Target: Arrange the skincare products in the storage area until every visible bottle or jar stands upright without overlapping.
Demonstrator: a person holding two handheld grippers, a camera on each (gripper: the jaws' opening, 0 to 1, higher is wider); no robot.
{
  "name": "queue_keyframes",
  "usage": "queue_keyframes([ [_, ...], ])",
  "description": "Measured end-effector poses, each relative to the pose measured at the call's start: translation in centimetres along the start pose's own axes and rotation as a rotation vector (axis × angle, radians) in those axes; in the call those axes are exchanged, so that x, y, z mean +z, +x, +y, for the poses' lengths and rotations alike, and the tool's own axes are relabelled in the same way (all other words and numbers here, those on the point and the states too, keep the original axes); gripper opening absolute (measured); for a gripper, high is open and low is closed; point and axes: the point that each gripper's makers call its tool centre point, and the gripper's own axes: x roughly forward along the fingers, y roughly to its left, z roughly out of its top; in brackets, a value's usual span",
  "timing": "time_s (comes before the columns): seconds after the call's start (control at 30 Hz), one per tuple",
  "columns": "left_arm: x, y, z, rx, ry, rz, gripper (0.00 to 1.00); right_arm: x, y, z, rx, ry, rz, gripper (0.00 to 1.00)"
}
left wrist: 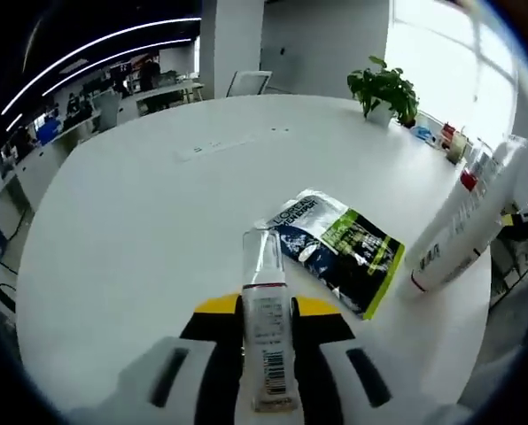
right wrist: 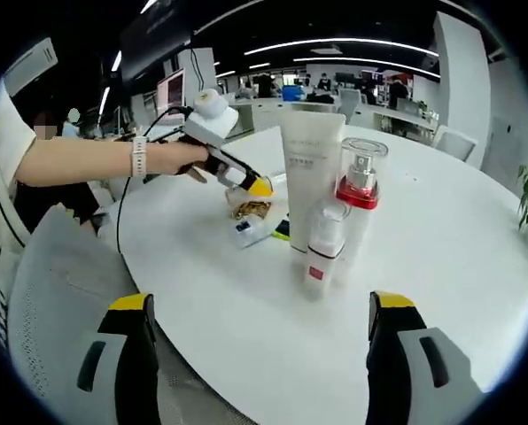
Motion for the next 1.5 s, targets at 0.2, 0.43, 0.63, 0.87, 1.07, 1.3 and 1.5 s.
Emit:
queue_keyframes([
  [0.2, 0.5, -2.3, -1.0, -0.018, -0.003, -0.067, 0.14, -0.1, -0.1, 1.0, 0.026, 0.060, -0.020, 0.90],
  [0.43, 0.6, -6.0, -2.6, -0.043, -0.002, -0.139, 0.14, -0.1, 0.2, 2.9, 0.078, 0.060, -0.018, 0.82],
  [0.63, 0.2, -8.9, -4.7, -0.080, 0.013, -0.174, 0.14, 0.7, 0.3, 5.1, 0.162, 0.073, -0.045, 0.80],
  [0.87, 0.0, -11.9, -7.2, -0.154, -0.015, -0.220, 0.14, 4.0, 0.0, 7.3, 0.313, 0.221, -0.187, 0.70],
  [1.07, -0.2, -13.7, -8.6, -0.231, -0.077, -0.269, 0.14, 6.4, -0.4, 7.2, 0.381, 0.315, -0.291, 0.62],
  [1.3, -0.2, -15.7, -10.6, -0.319, -0.149, -0.328, 0.14, 8.1, -0.2, 7.1, 0.431, 0.371, -0.340, 0.59],
  [1.5, 0.6, -17.7, -12.8, -0.433, -0.213, -0.373, 0.15, 10.2, -0.6, 7.9, 0.500, 0.422, -0.409, 0.52],
])
